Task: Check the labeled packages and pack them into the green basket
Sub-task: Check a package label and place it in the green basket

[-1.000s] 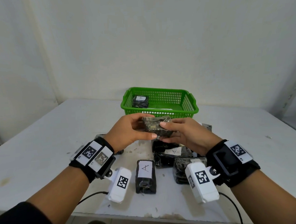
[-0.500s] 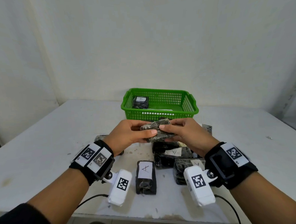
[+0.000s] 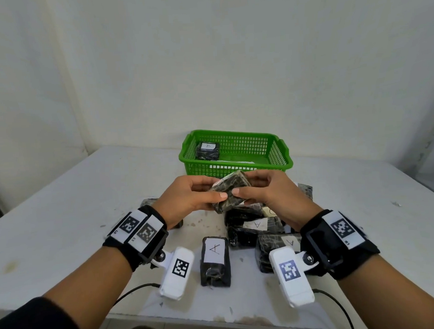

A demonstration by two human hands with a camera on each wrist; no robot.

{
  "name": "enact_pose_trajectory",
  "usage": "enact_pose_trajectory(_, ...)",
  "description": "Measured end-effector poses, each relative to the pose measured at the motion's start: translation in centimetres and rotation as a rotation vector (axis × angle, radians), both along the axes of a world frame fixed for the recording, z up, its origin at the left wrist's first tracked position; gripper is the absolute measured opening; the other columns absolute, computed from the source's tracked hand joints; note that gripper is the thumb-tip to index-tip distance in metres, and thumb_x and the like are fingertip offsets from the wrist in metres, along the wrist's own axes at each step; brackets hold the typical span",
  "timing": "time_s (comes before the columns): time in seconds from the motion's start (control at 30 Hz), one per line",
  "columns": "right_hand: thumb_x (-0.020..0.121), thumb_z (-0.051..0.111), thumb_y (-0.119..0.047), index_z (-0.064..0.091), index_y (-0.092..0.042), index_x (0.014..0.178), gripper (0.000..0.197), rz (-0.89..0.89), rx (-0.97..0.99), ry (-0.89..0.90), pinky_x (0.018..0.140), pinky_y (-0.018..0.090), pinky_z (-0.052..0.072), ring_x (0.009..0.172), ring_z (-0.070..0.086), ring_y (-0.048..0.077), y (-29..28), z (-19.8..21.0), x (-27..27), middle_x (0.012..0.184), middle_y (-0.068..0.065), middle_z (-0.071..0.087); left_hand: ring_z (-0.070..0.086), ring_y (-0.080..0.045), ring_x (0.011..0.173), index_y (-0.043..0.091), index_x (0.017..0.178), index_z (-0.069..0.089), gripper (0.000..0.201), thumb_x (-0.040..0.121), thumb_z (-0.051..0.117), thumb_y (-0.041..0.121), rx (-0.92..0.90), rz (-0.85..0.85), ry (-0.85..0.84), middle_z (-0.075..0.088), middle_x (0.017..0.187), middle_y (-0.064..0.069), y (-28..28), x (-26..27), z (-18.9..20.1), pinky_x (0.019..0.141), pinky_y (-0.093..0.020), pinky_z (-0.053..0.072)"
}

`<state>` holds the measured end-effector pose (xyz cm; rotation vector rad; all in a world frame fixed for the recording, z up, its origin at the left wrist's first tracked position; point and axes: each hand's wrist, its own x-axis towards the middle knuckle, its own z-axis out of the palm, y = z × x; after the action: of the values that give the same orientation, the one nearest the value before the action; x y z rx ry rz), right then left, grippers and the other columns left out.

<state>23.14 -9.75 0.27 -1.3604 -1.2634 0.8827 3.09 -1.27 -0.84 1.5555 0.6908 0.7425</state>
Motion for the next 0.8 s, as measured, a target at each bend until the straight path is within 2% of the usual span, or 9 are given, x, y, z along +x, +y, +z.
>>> enact_pose_trajectory(0.13,0.069,0.089,-0.036,0.074,-0.017,0.121,0.057,0.022,0.056,0.077,0.096,0.037,0.059,0.109,0.074,0.022,0.2,0.1,0.1,0.115,0.006,0.078,0.07,-0.023,0.101,0.018,0.121,0.065,0.044,0.08,0.079,0.01,0.145,0.033,0.071,0.07,0.114,-0.003,0.0,0.1,-0.1,0.077,-0.036,0.061)
enact_pose_trajectory(0.2,0.082,0.078,-0.035,0.073,-0.011,0.122,0.048,0.06,0.058,0.155,0.098,0.037,0.057,0.114,0.071,0.024,0.2,0.2,-0.2,0.118,0.009,0.077,0.068,-0.022,0.099,0.021,0.118,0.066,0.045,0.077,0.081,0.01,0.166,0.073,0.073,0.069,0.112,-0.003,-0.1,0.1,-0.3,0.075,-0.031,0.061)
enact_pose_trajectory(0.27,0.095,0.069,-0.022,0.071,-0.005,0.124,0.034,0.037,0.058,0.205,0.096,0.034,0.057,0.116,0.07,0.028,0.2,0.3,-0.4,0.12,0.013,0.076,0.069,-0.02,0.098,0.021,0.117,0.066,0.048,0.075,0.083,0.008,0.173,0.103,0.052,0.069,0.11,-0.003,-0.1,0.2,-0.4,0.082,-0.029,0.06)
enact_pose_trajectory(0.33,0.097,0.068,-0.017,0.07,-0.004,0.125,0.031,0.016,0.027,0.207,0.103,0.039,0.056,0.119,0.069,0.033,0.4,0.1,-0.4,0.121,0.015,0.075,0.071,-0.013,0.094,0.019,0.117,0.065,0.049,0.073,0.083,0.006,0.192,0.124,0.021,0.071,0.108,-0.002,-0.2,0.3,-0.5,0.081,-0.021,0.057)
enact_pose_trajectory(0.4,0.091,0.072,-0.03,0.07,-0.004,0.125,0.043,0.054,-0.06,0.2,0.11,0.045,0.051,0.118,0.069,0.035,0.3,0.0,-0.6,0.121,0.016,0.075,0.072,-0.008,0.091,0.017,0.118,0.063,0.051,0.073,0.083,0.002,0.207,0.138,-0.024,0.071,0.109,0.0,-0.3,0.5,-0.4,0.078,-0.016,0.056)
enact_pose_trajectory(0.5,0.082,0.072,-0.043,0.072,-0.003,0.123,0.057,0.143,-0.172,0.26,0.109,0.045,0.052,0.113,0.07,0.035,-0.2,0.3,-1.0,0.124,0.021,0.072,0.07,-0.009,0.1,0.02,0.119,0.062,0.054,0.072,0.084,0.005,0.241,0.123,-0.024,0.07,0.114,0.002,-0.3,0.7,-0.2,0.088,-0.023,0.055)
enact_pose_trajectory(0.67,0.095,0.071,-0.02,0.072,0.003,0.118,0.033,0.088,-0.064,0.263,0.094,0.038,0.059,0.106,0.072,0.032,-0.1,0.3,-0.6,0.119,0.022,0.074,0.065,-0.017,0.117,0.015,0.132,0.056,0.073,0.067,0.084,0.029,0.074,-0.082,-0.05,0.066,0.127,-0.001,-0.2,0.5,-0.2,0.101,-0.038,0.051)
enact_pose_trajectory(0.73,0.09,0.078,-0.02,0.07,0.004,0.12,0.039,0.093,-0.053,0.214,0.095,0.038,0.059,0.111,0.073,0.031,0.1,0.0,-0.2,0.12,0.02,0.075,0.065,-0.019,0.117,0.012,0.13,0.058,0.066,0.072,0.077,0.037,-0.035,-0.14,-0.077,0.068,0.124,-0.005,-0.6,0.5,0.0,0.099,-0.034,0.051)
enact_pose_trajectory(0.8,0.086,0.082,-0.02,0.069,0.002,0.122,0.045,0.094,-0.064,0.181,0.094,0.036,0.058,0.112,0.073,0.029,0.1,-0.1,-0.1,0.119,0.015,0.076,0.066,-0.018,0.114,0.015,0.122,0.064,0.044,0.082,0.075,0.028,-0.002,-0.107,-0.035,0.072,0.118,-0.004,-0.7,0.6,0.1,0.098,-0.031,0.053)
